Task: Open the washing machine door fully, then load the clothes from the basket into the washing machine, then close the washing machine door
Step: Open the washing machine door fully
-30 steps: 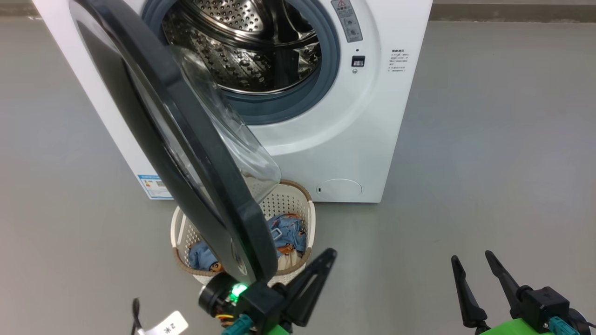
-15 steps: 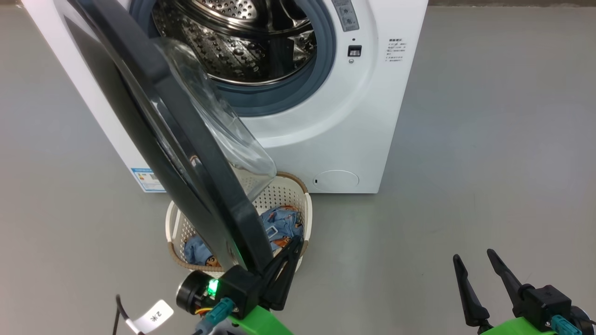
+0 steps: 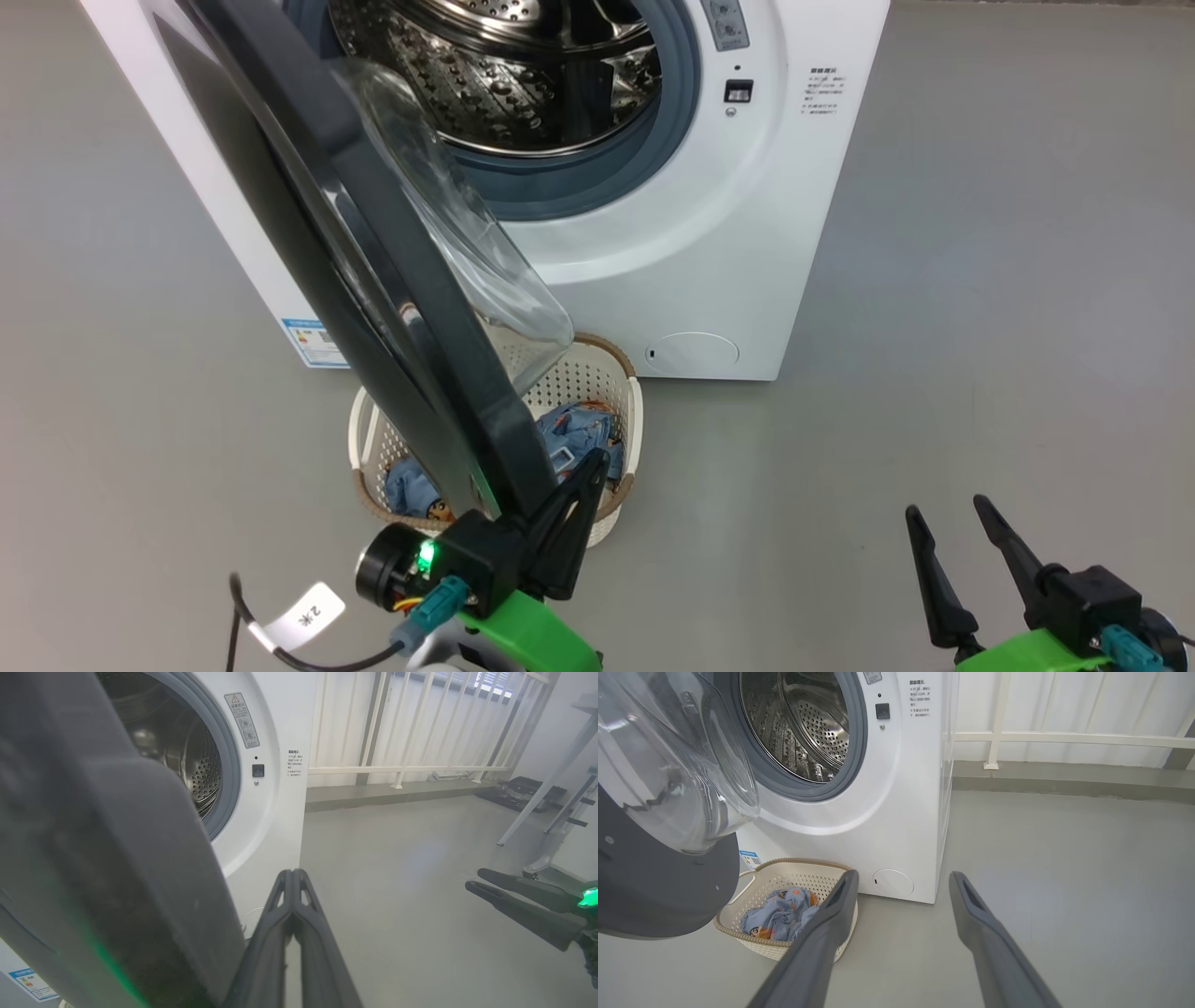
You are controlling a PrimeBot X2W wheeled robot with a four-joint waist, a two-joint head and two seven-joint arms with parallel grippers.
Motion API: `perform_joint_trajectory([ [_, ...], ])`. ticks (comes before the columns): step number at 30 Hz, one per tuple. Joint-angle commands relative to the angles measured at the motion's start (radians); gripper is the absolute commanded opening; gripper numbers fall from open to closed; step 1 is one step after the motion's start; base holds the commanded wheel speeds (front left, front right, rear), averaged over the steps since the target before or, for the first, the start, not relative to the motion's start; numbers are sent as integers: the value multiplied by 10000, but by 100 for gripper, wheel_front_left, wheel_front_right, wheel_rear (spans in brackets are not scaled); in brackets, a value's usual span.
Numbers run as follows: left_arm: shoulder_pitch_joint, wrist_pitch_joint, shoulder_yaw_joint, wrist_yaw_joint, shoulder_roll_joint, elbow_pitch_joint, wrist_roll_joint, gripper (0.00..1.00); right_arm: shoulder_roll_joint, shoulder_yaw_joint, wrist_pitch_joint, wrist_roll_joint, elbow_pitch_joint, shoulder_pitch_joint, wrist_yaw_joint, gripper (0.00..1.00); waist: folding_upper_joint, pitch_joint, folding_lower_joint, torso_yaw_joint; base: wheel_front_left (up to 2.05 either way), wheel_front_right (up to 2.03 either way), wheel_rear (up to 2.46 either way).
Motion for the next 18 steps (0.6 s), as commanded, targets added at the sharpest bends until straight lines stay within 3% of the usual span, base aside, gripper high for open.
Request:
perform_joint_trajectory([
  [1,-348,-68,292,58,-25,-239,-65,0,-49,243,-122,38,-198,-432,14,100,0,19,0,-3,0,0,0],
  [18,-266,-74,412,378,-14,-119,-342,0,-62,273,-122,100,-70,-465,14,100,0,106,0,486,0,0,0],
])
